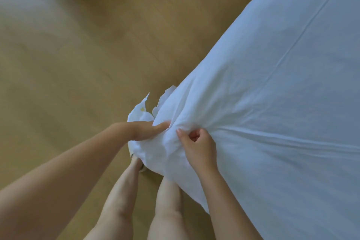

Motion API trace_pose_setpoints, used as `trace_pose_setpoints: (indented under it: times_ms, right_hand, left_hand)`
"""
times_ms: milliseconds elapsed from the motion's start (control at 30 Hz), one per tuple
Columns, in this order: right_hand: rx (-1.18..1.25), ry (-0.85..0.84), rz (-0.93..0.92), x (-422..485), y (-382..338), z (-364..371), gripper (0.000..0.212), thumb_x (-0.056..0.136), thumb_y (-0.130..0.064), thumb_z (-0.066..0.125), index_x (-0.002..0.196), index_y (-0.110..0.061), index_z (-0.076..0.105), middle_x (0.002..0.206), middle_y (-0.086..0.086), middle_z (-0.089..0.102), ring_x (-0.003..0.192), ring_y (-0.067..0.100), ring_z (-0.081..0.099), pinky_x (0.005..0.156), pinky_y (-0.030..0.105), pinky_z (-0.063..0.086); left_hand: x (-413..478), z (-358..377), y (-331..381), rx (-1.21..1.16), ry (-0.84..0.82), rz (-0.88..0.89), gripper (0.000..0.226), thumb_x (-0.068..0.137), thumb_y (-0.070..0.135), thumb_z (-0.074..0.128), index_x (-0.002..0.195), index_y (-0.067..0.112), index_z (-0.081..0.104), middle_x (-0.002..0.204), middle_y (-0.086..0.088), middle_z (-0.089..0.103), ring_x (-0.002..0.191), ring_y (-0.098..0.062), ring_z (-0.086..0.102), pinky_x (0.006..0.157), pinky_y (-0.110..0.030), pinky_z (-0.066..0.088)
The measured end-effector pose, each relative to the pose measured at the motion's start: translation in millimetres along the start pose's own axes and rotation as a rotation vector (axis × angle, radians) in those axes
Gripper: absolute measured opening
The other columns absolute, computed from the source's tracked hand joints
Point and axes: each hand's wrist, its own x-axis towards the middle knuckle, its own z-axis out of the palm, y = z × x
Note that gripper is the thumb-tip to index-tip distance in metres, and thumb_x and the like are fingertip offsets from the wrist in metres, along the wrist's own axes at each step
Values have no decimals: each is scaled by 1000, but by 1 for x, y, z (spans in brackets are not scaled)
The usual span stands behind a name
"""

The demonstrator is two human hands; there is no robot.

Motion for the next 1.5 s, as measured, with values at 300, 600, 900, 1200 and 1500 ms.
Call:
trace_pose_setpoints:
  times_ms: [300,600,900,1200,1500]
  right_hand:
    - [-123,85,-56,-7,0,22,35,84,-53,59,73,-20,53,71,-11,58,65,0,52,55,17,35]
    - [-78,80,-20,-8,-7,49,44,89,-39,60,55,-14,46,51,-5,50,53,13,49,54,27,36]
    - [42,264,-227,-74,-3,22,52,90,-20,62,53,-21,25,41,-11,28,43,6,25,43,15,23]
    - [106,255,-84,-59,-11,15,31,89,-37,55,65,-22,44,61,-4,52,56,6,48,50,14,37]
    - [-19,231,-129,-4,-16,27,46,93,-30,54,55,-16,33,51,-4,37,48,11,35,45,22,26]
  left_hand:
    - [-2,4,-53,500,240,236,64,71,73,59,123,35,53,108,9,63,103,-16,57,78,-23,36]
    - [-39,6,-74,-274,182,244,65,41,82,64,76,28,69,70,11,72,68,-4,68,65,-20,52]
    - [-21,-9,-68,-334,48,190,75,77,83,32,126,31,56,126,16,53,119,-11,48,108,-33,31]
    - [-14,5,1,1,454,289,50,82,58,58,108,18,44,100,4,56,100,-19,53,69,-28,34]
    - [-15,23,9,-23,734,302,55,84,45,63,129,17,45,125,0,41,116,-19,44,87,-30,37]
